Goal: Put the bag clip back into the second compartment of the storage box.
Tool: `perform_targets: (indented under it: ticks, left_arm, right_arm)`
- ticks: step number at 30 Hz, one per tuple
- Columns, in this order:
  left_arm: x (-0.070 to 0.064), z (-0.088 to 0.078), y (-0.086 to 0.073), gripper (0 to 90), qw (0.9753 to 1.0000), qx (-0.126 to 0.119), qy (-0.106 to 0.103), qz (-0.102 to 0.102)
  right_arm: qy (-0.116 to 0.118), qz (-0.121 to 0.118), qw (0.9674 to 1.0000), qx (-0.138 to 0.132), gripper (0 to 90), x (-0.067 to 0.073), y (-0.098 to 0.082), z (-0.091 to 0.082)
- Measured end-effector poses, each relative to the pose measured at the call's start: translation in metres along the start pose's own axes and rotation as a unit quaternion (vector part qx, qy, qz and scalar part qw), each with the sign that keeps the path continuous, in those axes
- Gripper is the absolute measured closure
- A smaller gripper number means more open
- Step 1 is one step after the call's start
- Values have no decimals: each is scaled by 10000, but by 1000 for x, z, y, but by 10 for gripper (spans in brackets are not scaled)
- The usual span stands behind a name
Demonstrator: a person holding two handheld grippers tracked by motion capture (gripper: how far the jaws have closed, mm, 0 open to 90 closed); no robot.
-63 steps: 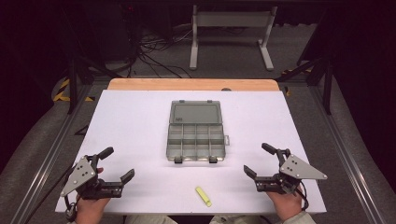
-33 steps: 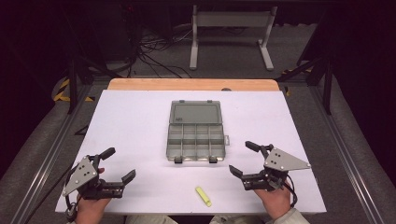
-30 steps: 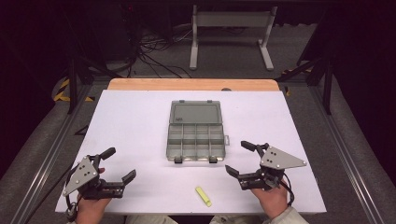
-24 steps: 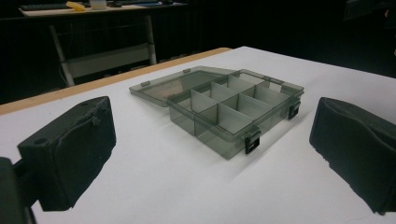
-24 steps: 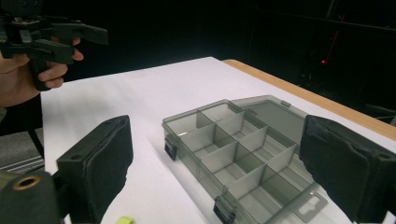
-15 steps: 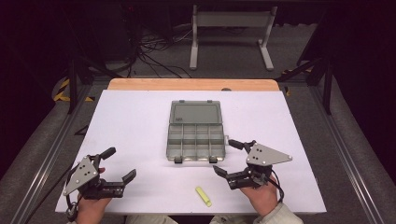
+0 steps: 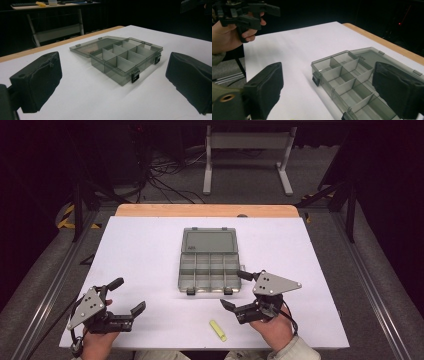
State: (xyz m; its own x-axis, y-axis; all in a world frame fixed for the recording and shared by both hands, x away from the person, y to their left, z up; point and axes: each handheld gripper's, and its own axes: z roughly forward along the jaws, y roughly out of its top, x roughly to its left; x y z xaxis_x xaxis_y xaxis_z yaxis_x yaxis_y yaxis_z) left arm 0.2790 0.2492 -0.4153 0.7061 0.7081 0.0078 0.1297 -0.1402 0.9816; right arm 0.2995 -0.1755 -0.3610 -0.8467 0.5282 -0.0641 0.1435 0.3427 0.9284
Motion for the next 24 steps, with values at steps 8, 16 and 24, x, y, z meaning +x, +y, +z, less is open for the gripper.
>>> perform_targets:
  ticks: [8, 16, 24]
  left_arm:
    - [0, 0, 0, 11, 10000, 6, 7, 6]
    - [0, 0, 0, 11, 10000, 9, 7, 9]
    - [0, 0, 0, 11, 10000, 7, 2, 0]
  right_arm:
    - [135, -118, 9985, 526, 218, 5, 8, 3]
    - [143, -178, 9920, 1240, 278, 13, 15, 12]
    - [200, -252, 9832, 1795, 285, 18, 19, 21]
